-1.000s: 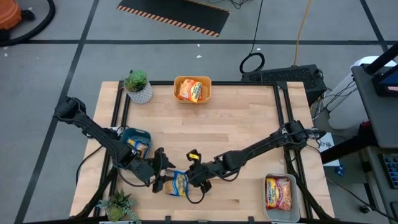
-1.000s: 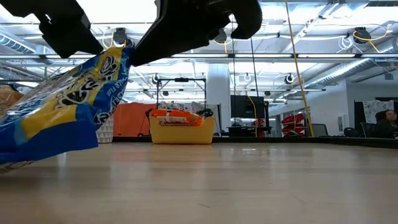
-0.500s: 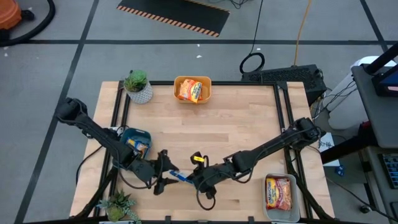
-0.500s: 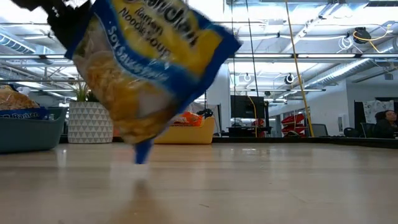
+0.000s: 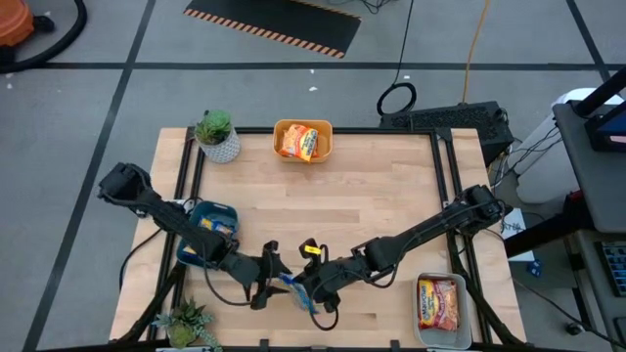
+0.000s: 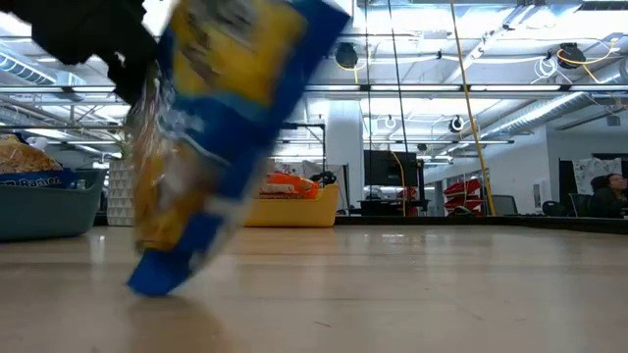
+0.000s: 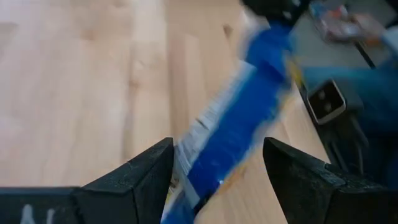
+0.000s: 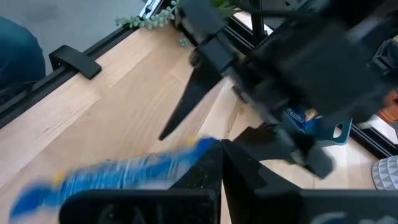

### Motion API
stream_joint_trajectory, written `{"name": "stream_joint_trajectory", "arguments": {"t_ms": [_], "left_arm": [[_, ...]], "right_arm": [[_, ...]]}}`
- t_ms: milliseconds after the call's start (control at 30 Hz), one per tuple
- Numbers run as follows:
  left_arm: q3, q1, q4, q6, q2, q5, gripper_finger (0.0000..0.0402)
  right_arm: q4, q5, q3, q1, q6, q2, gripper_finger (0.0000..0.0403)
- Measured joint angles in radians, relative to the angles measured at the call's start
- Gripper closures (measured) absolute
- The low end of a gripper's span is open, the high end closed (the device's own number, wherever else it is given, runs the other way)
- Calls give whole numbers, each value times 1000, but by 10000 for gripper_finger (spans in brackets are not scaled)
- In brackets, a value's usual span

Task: Sort Maruchan noodles
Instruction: Put the blue noodle pack into the blue bin

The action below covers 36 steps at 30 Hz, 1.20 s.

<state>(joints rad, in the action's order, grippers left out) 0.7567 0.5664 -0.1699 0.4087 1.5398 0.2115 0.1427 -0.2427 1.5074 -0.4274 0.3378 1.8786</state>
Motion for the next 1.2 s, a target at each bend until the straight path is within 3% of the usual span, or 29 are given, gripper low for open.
{"name": "stream_joint_trajectory", "arguments": {"t_ms": [233,433,700,867,1200], "left_arm": [[0,-5,-50,-85,45,-55,149],[0,-26,-62,-42,45,-50,149],[0,-63,63,77,45,-34,149],[0,-62,110,92,45,-28,149],[0,-84,114,61,45,-37,149]], "right_arm": [[14,0,0,2,8,0,403],[32,0,0,2,0,0,403],[195,11,0,1,-234,1,399],[266,104,-5,1,-361,10,356],[180,224,-164,3,-435,9,225]]}}
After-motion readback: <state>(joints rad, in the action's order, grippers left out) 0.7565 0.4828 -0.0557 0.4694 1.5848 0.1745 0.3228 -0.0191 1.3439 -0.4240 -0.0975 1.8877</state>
